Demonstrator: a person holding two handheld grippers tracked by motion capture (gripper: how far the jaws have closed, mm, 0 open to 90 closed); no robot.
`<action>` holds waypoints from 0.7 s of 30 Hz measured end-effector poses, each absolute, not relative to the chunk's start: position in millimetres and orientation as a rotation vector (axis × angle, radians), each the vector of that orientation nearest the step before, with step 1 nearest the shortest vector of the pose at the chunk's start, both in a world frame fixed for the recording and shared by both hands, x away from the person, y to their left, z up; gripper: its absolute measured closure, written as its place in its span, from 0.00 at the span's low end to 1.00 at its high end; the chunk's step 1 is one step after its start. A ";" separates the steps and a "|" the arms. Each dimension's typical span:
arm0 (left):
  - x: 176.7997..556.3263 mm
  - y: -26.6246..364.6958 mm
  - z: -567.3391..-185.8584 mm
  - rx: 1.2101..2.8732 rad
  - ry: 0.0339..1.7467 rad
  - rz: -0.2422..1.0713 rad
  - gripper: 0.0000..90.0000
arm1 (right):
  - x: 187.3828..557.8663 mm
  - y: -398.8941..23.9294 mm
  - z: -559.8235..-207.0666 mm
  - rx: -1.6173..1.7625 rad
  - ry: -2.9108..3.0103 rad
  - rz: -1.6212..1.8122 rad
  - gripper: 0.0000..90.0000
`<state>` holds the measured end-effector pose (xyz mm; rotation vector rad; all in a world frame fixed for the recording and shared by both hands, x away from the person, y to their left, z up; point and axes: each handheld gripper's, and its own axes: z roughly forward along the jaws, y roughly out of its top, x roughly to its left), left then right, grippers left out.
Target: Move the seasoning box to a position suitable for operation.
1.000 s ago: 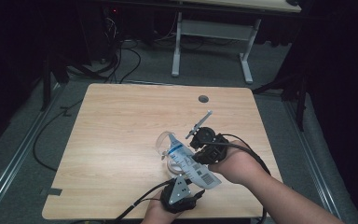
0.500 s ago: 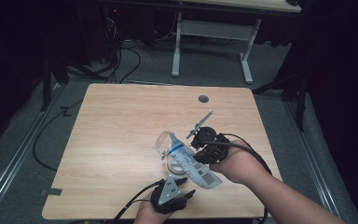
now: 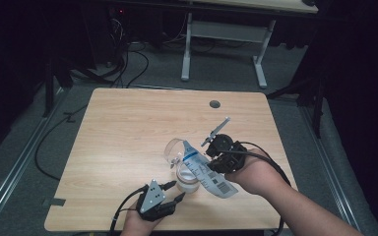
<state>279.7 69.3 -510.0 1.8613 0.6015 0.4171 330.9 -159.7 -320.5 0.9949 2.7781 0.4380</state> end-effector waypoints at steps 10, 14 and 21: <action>307.6 102.9 -510.4 1.838 0.720 0.521 0.57 | 331.0 -176.9 -325.5 1.041 2.741 0.423 1.00; 316.1 114.6 -511.8 1.821 0.772 0.527 0.57 | 331.9 -188.7 -329.5 1.068 2.717 0.423 1.00; 322.4 128.6 -512.9 1.799 0.831 0.539 0.56 | 333.6 -211.1 -338.4 1.140 2.680 0.416 1.00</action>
